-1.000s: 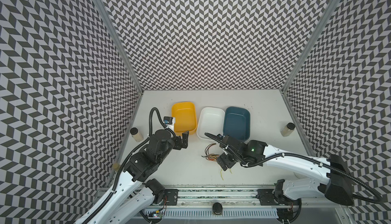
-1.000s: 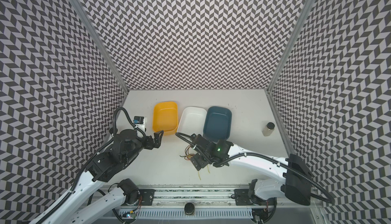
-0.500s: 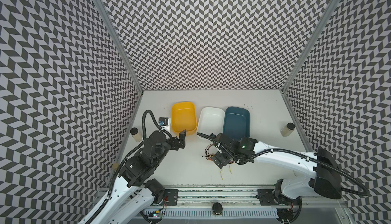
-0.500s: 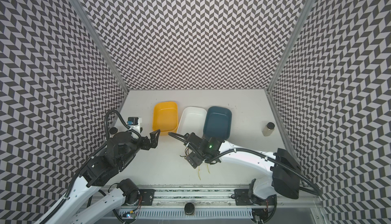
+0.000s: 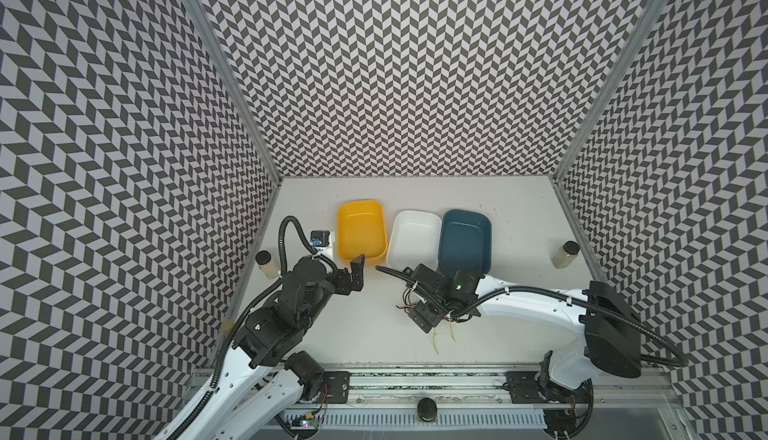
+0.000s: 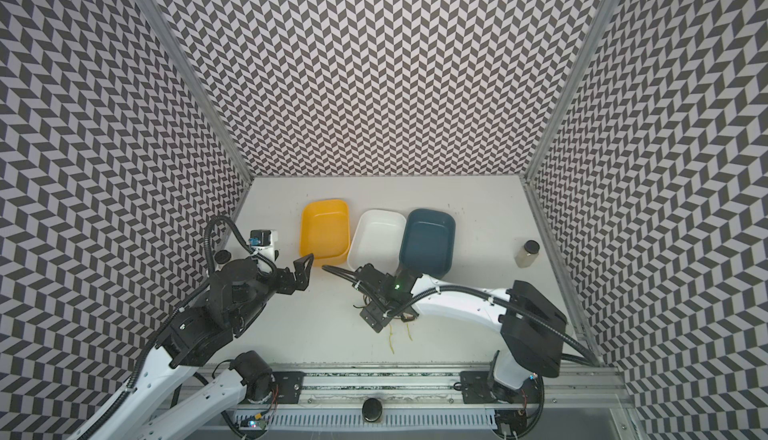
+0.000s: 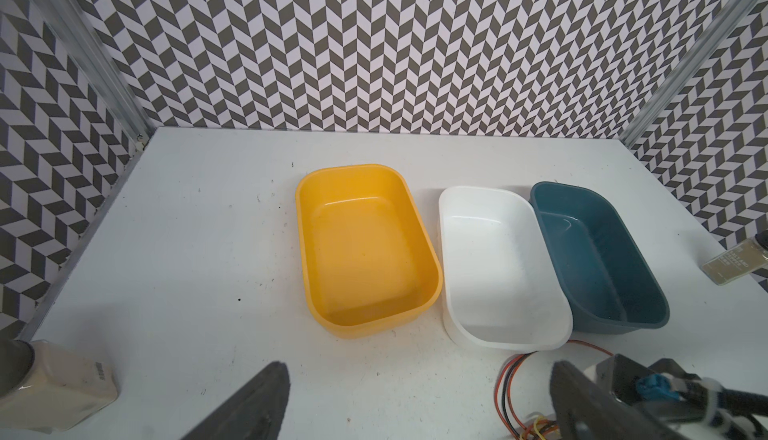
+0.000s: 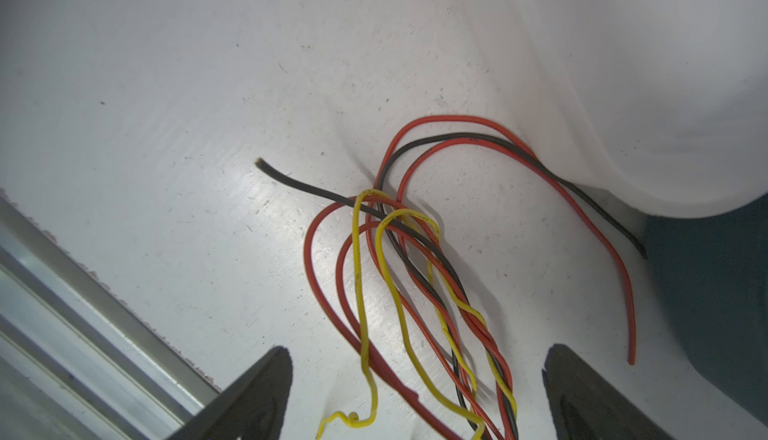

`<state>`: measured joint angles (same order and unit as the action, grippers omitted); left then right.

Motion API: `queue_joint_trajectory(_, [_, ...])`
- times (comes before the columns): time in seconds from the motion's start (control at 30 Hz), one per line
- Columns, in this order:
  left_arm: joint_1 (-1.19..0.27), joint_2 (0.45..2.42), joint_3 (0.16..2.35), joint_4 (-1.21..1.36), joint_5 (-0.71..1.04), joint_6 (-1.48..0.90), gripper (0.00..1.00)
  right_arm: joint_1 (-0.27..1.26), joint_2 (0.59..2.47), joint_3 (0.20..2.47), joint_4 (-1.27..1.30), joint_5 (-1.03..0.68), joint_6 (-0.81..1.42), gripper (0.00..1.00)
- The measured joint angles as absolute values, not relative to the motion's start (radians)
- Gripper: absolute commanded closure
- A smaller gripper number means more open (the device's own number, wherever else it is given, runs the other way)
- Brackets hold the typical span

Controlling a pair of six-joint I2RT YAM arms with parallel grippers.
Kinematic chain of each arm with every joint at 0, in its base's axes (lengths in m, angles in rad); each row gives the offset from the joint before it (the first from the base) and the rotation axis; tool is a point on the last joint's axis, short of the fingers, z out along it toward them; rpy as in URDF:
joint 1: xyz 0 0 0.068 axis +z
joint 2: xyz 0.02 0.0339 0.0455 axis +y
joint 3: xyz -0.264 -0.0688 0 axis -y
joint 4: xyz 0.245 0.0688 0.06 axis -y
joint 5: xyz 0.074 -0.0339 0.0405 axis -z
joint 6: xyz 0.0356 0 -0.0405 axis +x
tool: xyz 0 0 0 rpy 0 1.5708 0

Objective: Untangle the cables
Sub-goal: 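Lower the right gripper onto the wire bundle and close on the wires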

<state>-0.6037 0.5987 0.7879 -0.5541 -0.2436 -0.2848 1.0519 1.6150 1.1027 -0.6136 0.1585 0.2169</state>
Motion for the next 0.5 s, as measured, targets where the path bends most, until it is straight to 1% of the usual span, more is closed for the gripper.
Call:
queue_joint_trajectory(0.2, [-0.604, 0.599, 0.788, -0.554, -0.244, -0.285, 0.01, 1.052, 1.654, 1.103, -0.591, 0.163, 0.213, 0.1])
queue_joint_trajectory(0.37, [-0.604, 0.599, 0.788, -0.554, -0.244, -0.285, 0.01, 1.05, 1.678, 1.104, -0.577, 0.166, 0.205, 0.21])
queue_joint_trajectory(0.5, [-0.604, 0.599, 0.788, -0.554, -0.244, -0.285, 0.01, 1.039, 1.693, 1.104, -0.562, 0.155, 0.201, 0.25])
